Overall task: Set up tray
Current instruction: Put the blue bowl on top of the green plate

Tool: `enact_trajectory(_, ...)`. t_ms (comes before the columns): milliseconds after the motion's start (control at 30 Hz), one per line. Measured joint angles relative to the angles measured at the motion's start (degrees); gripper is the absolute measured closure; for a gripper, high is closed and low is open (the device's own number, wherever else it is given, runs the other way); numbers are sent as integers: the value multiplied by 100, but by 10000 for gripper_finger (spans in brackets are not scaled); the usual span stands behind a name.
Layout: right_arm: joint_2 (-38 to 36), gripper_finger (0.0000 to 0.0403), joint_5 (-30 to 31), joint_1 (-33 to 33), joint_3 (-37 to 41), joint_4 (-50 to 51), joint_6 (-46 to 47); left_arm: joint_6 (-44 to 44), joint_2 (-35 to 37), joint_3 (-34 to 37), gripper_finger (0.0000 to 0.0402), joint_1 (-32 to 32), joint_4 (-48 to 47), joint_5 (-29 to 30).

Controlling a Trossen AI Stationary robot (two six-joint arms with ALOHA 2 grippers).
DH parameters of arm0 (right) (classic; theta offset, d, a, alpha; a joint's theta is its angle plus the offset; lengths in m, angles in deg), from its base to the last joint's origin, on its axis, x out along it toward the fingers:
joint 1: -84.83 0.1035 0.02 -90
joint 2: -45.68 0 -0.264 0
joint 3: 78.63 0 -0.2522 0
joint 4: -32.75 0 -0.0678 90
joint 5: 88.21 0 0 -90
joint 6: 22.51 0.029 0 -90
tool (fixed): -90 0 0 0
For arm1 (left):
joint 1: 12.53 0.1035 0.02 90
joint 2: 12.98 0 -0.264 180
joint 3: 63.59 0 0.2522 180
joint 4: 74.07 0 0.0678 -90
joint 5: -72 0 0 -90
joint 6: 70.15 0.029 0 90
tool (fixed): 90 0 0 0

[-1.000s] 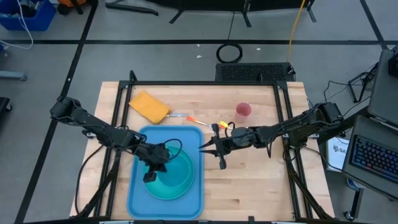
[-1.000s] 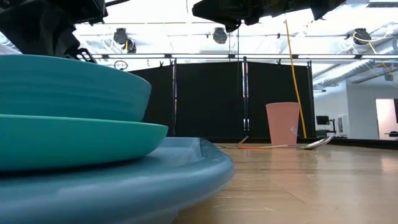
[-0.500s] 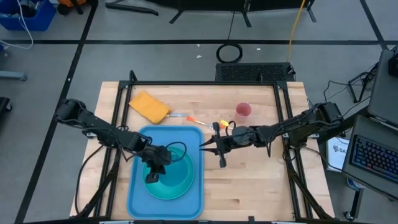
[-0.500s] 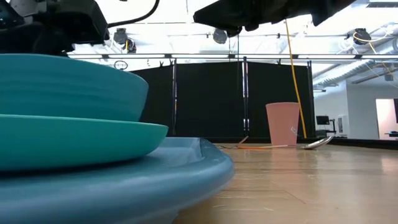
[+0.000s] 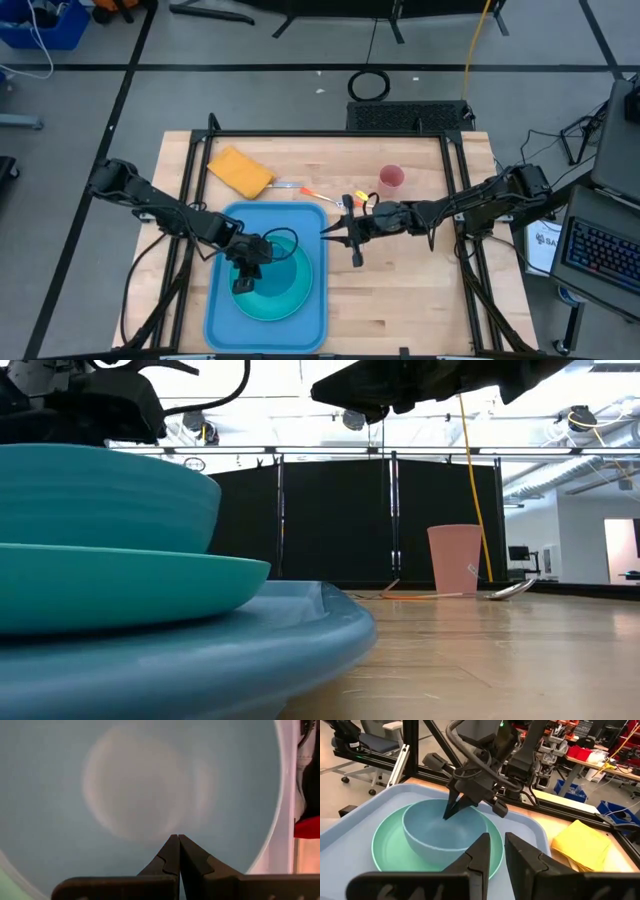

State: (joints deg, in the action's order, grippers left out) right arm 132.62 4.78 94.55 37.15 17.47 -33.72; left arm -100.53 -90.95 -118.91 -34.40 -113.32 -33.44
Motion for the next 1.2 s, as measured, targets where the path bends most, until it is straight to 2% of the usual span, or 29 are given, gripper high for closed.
enact_trajectory(267, 0, 355, -1, 0, 0, 11, 2, -76, 0, 0, 401, -2, -142, -19)
enact_trajectory(400, 0, 355, -1, 0, 0, 11, 2, -189, 1, 0, 401, -2, -147, -297)
enact_trajectory(567, 0, 355, -1, 0, 0, 11, 2, -170, 100, 0, 401, -4, -140, -307)
enact_trajectory(933, 0, 355, -1, 0, 0, 13, 2, -87, 494, 0, 400, -151, -61, -137)
enact_trajectory(1033, 0, 355, -1, 0, 1, 13, 2, 116, 504, 0, 400, -100, 94, 36)
enact_trajectory(1200, 0, 355, -1, 0, 2, 13, 4, 222, 388, 0, 400, -8, 208, -7)
